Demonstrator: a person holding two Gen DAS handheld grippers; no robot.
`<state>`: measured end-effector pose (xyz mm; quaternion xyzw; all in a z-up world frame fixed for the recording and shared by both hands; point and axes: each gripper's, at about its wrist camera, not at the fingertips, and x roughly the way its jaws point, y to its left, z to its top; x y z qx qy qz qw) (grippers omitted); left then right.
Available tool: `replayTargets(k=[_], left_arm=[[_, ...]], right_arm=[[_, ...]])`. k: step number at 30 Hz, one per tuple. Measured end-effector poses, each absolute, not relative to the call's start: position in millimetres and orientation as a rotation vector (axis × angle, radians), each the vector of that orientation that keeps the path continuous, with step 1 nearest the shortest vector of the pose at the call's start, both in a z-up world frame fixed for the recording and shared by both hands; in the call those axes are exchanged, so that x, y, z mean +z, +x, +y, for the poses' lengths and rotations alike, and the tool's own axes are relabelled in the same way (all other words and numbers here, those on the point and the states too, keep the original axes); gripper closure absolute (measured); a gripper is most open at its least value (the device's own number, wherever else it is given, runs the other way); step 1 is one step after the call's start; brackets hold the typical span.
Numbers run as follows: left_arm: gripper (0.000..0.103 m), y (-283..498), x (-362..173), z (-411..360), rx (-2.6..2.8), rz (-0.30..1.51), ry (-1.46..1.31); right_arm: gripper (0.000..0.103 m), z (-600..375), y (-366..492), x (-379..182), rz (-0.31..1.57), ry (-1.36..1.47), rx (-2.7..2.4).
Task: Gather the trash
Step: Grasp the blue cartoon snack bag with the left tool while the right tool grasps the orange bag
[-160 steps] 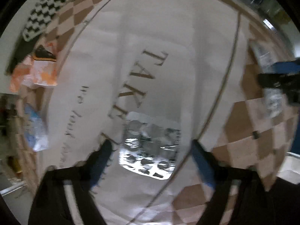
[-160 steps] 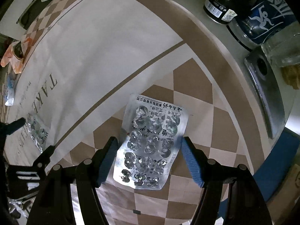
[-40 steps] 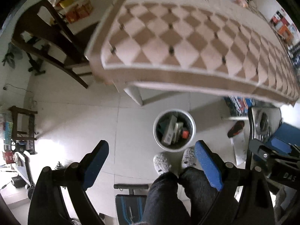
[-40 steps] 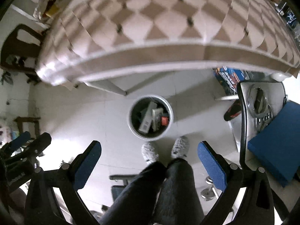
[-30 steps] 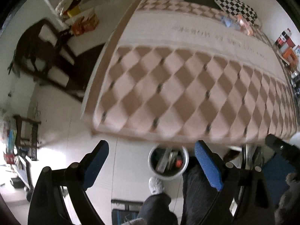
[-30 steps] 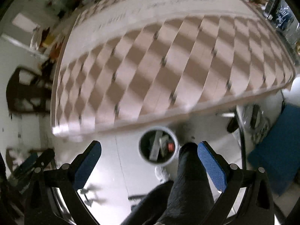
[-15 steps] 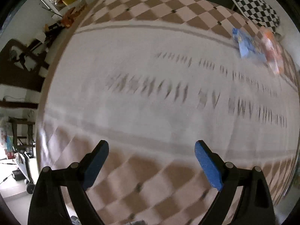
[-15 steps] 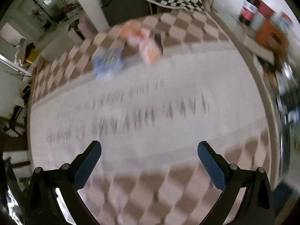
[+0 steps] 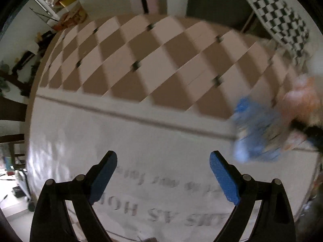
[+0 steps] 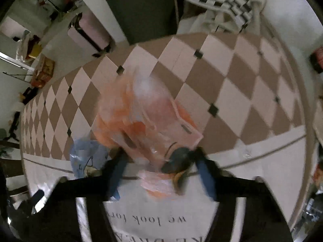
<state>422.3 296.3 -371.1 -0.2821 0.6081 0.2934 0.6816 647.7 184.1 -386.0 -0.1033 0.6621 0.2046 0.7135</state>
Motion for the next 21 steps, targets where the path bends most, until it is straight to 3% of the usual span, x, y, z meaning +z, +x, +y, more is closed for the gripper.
replayTargets(k=[4,11,19,20,21], left_arm=[[0.010,448,-360,281,0.544,1.338,-0.680],[0.010,501,-394,243,0.391,1.466,-0.677],[0.011,520,-405,230,0.400,1.491,-0.619],[0.013,519,-404,231,0.404,1.478,-0.617],[0.023,523,-405,228,0.415,1.473,-0.610]], right_arm=[[0.067,164,656,-383,1.444,-0.164,0.440],[0.067,108,665,-377,1.420,-0.102,0.318],[0.067,93,669,-384,1.439,-0.079,0.287],[0.067,93,672,-384,1.440,-0.078,0.288],[0.067,94,672,-385,1.439,-0.078,0.288]])
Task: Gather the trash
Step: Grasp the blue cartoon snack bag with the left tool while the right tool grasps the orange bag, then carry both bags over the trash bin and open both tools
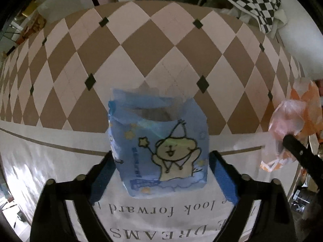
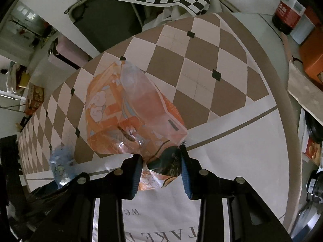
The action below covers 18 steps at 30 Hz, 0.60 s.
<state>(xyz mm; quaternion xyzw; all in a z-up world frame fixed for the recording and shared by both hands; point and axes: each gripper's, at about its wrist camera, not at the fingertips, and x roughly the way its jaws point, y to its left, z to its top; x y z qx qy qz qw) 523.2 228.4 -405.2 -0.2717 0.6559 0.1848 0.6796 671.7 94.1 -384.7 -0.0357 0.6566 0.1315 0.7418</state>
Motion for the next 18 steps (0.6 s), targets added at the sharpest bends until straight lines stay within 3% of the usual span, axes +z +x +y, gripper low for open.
replayTargets(k=[1,3,18], left_arm=[[0.030,525,-405,228,0.421,1.465,-0.604],[0.033,523,-400,228,0.415,1.451,-0.610],[0.036,478,-364,221,0.434,1.352,-0.540]], right_arm=[[0.067,95,669,-383,1.438,-0.080,0.291],[0.067,96,668,-383,1.435,-0.080,0.298],[0.067,100,628,-352,1.371,-0.122,0.339]])
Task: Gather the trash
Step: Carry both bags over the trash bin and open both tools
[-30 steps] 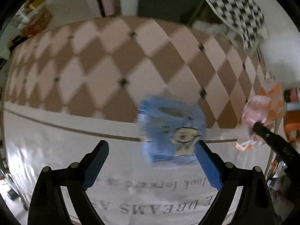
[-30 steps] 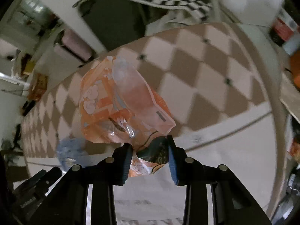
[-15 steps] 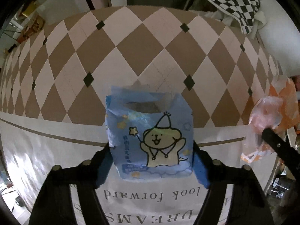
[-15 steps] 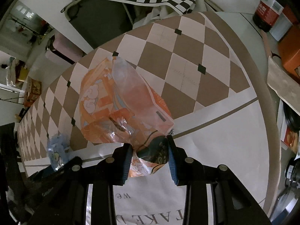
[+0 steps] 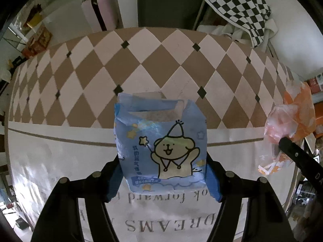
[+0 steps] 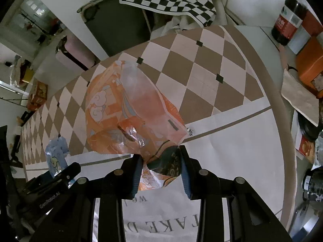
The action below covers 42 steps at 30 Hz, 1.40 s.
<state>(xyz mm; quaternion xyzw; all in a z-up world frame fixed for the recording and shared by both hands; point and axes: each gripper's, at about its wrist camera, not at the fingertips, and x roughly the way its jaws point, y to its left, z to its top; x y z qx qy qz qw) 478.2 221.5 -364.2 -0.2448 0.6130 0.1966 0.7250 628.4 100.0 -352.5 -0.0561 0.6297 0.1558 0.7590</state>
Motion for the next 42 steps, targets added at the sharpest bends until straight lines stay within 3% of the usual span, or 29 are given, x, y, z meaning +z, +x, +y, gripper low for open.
replayTargets(k=[13,28,35,42], left_arm=[[0.036,365,-298,196,0.451,1.232,-0.460],[0.036,111,-256,125,0.339,1.138,-0.415],[0.036,15,-283,102,0.308,1.210,-0.459],[0.036,-63,-385,89,0.345,1.392,-0.608]], right_arm=[[0.068,81,527,-311,1.345,-0.096,0.438],[0.068,14,241,-270,1.315,-0.027,0.486],[0.068,-22,104,-289,1.400,-0.011,0.455],[0.068,-59,-1,-391,1.638,-0.041,0.421]])
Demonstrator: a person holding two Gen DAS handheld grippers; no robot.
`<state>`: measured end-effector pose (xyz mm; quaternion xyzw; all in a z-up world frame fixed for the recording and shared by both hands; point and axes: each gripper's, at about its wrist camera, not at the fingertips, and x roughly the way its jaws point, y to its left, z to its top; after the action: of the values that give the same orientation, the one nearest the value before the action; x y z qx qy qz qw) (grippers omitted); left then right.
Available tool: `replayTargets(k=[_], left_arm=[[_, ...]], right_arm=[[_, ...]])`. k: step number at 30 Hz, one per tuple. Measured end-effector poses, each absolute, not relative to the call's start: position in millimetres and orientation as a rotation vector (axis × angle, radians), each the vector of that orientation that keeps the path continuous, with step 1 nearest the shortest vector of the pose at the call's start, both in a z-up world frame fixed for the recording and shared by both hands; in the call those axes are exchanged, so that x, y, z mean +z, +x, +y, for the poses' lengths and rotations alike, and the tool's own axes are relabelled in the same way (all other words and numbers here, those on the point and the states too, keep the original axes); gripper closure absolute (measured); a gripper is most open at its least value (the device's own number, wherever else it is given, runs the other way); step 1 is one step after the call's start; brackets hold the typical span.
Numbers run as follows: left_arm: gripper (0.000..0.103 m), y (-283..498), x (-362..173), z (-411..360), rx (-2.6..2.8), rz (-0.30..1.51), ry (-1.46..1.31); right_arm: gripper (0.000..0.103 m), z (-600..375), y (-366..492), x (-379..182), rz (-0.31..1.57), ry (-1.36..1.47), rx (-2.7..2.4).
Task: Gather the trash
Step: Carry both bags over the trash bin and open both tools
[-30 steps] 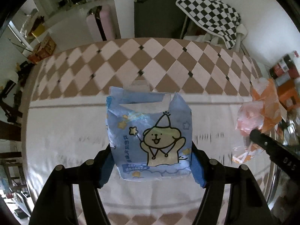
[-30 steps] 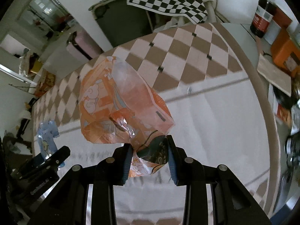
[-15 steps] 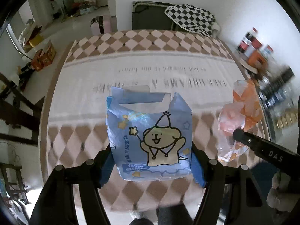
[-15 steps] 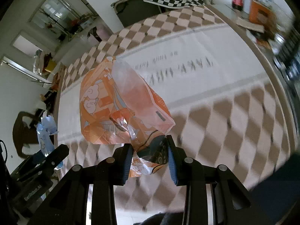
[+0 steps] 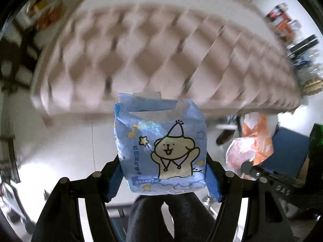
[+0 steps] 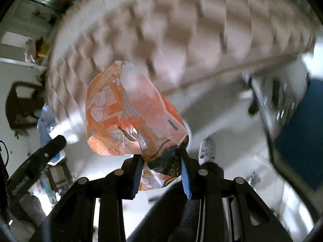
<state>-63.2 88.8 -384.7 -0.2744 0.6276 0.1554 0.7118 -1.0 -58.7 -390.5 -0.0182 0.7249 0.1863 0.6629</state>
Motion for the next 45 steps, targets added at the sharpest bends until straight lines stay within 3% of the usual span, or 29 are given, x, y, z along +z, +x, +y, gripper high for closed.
replayTargets(k=[11,15,18,20,21,23,28,34,45], left_arm=[[0.036,-73,-652,100,0.352,1.555,-0.855],[0.034,-72,-724,101,0.330,1.586,-0.909],[0.027,-78,-757,102,0.317,1.604,-0.953],[0.012,-79,-765,101,0.312,1.607,-0.965],[0.005,-78,-767,100,0.310,1.601,-0.972],[0.005,-83,-767,101,0.312,1.607,-0.966],[0.005,-97,-749,109,0.366,1.594,-0.911],[0.005,-113,-693,107,0.496,1.554,-0.731],[0.005,-133,-508,77,0.524,1.475,-0.636]], right_arm=[[0.068,-64,-42,-657,1.874,-0.119,0.317],[0.068,-59,-36,-736,1.901,-0.103,0.287],[0.068,-57,-39,-791,1.928,-0.094,0.269],[0.066,-55,-40,-814,1.949,-0.088,0.264],[0.064,-54,-40,-825,1.956,-0.085,0.260],[0.063,-51,-43,-836,1.965,-0.070,0.280],[0.035,-50,-41,-835,1.939,-0.067,0.325],[0.003,-43,-42,-787,1.864,-0.163,0.369],[0.001,-45,-56,-595,1.713,-0.374,0.434]])
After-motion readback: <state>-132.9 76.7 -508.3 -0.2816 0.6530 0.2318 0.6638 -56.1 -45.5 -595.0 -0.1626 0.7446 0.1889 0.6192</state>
